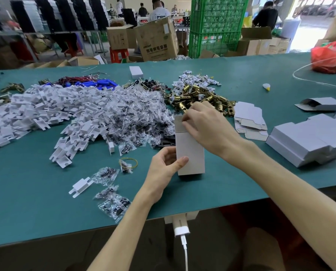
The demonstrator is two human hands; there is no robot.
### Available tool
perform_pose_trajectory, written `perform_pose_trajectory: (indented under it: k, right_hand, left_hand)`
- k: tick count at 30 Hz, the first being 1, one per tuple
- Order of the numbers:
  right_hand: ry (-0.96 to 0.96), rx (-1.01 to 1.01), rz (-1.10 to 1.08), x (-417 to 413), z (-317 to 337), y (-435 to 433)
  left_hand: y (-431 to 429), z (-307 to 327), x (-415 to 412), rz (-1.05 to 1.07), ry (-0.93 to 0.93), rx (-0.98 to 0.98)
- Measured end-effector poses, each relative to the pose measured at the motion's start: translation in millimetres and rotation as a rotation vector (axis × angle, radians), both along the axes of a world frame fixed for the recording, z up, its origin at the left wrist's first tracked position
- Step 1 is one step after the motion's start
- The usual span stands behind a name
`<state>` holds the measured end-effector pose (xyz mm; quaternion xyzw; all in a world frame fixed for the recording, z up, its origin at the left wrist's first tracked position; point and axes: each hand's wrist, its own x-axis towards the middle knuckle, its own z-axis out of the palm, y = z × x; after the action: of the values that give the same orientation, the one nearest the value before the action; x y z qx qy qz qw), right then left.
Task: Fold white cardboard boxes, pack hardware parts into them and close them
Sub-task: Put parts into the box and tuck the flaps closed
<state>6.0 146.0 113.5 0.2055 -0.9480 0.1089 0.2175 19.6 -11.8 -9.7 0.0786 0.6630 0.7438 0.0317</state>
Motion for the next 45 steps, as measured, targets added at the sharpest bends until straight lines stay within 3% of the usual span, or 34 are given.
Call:
perform_pose_trajectory:
  k: [6,16,25,40,45]
  right_hand:
    - [-0.044,0.131,0.117,7.0,0.5,-66.6]
    - [-0.323,0.360,-0.110,-12.9,-17.6,-121.1]
    - [-0.498,0.359,-0.188,-30.4,-25.4,-122.4]
    - [-0.513,0.462,-0.185,-41.1,-28.9,-117.7]
    - [-0.468,0.387,-0.200,-39.0,-29.4,-118.5]
  left_hand:
    - [-2.4,0.6,2.6,0.005,0.046,-0.075]
    - [-3.3,3.1,9.4,0.012,-0.008,-0.114]
    - [-1.6,6.5,6.4,-0.014,0.019,-0.145]
    - [-1.6,5.8,4.4,-0.001,0.069,-0.214]
    - [-2.8,6.4,5.2,-0.003,0.069,-0.210]
